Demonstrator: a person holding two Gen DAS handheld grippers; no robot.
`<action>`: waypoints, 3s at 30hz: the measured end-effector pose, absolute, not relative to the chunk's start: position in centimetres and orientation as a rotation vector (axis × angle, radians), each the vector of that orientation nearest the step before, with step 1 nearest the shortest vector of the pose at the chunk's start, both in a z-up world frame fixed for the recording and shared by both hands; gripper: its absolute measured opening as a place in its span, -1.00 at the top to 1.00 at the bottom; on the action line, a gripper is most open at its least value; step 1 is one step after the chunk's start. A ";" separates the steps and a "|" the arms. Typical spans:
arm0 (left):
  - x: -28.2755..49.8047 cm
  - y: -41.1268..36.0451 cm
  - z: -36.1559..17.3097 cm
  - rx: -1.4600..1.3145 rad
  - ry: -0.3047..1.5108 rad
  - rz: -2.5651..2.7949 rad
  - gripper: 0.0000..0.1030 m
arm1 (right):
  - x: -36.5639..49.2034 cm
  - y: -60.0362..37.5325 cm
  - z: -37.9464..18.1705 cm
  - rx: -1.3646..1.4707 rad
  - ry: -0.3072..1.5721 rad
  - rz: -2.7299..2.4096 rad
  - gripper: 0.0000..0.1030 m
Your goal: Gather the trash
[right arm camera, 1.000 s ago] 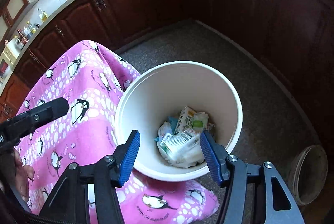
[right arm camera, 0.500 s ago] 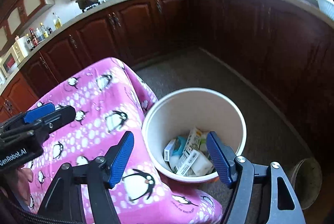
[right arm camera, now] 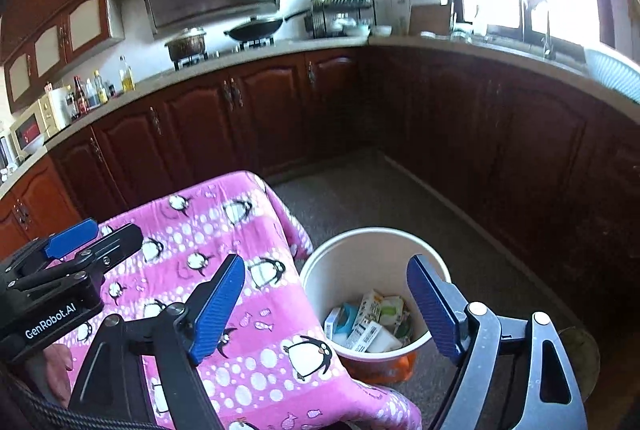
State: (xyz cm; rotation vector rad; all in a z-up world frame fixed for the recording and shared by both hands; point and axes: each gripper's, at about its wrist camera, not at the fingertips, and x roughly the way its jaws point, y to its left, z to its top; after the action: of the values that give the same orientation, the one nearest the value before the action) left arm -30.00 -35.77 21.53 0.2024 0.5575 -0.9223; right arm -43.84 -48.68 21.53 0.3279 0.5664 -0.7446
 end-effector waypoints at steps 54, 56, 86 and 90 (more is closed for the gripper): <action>-32.5 -30.1 22.9 0.144 0.423 -0.891 -0.40 | -47.1 -42.5 25.3 0.219 0.373 -0.824 -0.81; -32.5 -30.1 22.9 0.146 0.422 -0.889 -0.40 | -47.1 -42.5 25.2 0.220 0.376 -0.821 -0.81; -32.0 -30.1 22.3 0.169 0.425 -0.887 -0.40 | -46.9 -42.7 25.0 0.218 0.383 -0.823 -0.81; -32.0 -30.1 22.3 0.173 0.424 -0.890 -0.40 | -46.8 -42.7 24.9 0.220 0.386 -0.823 -0.81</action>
State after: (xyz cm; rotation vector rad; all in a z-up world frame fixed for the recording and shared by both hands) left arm -31.97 -30.15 22.28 0.1726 0.4242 -0.8899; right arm -46.81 -42.70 24.92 0.2205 0.3858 -0.8234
